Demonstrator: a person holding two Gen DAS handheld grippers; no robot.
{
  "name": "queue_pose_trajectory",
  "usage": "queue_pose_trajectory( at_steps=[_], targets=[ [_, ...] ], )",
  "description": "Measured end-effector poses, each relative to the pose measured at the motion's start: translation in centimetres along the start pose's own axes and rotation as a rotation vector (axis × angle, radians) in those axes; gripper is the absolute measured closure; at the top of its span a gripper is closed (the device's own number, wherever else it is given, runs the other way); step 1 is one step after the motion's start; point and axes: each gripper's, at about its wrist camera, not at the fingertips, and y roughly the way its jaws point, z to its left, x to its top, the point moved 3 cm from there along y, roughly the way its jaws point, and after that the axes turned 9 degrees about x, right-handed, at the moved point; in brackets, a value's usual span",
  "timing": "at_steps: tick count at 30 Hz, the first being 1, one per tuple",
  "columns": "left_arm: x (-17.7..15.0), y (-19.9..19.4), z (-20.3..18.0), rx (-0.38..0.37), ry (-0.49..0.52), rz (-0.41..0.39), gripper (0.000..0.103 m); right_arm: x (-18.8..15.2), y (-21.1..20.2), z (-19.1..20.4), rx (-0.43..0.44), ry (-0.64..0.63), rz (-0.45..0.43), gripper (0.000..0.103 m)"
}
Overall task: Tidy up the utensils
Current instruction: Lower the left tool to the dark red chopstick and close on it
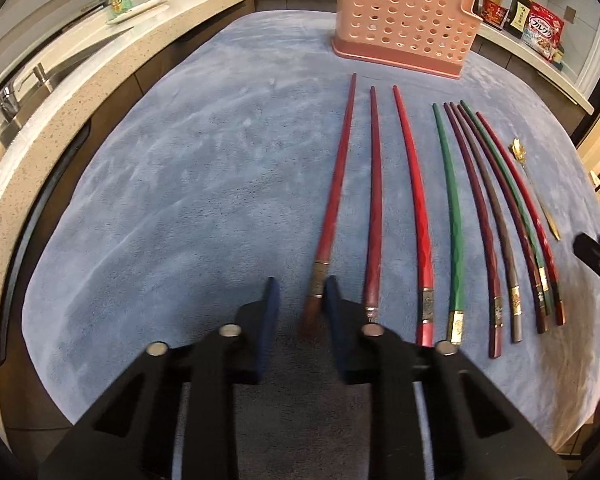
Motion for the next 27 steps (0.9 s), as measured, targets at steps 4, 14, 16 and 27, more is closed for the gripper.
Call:
queue_pose_trajectory(
  at_steps=[4, 14, 16, 27],
  targets=[
    [0.3, 0.3, 0.0, -0.008, -0.007, 0.012, 0.091, 0.7, 2.1, -0.9, 0.04, 0.025, 0.03, 0.062],
    [0.3, 0.3, -0.2, -0.003, -0.006, 0.013, 0.091, 0.6, 4.1, -1.1, 0.106, 0.039, 0.06, 0.092],
    [0.3, 0.3, -0.2, -0.003, -0.007, 0.014, 0.091, 0.5, 4.0, -1.2, 0.118, 0.046, 0.058, 0.092],
    [0.5, -1.8, 0.3, -0.028, -0.013, -0.016, 0.092, 0.8, 0.5, -1.6, 0.125, 0.044, 0.004, 0.093]
  ],
)
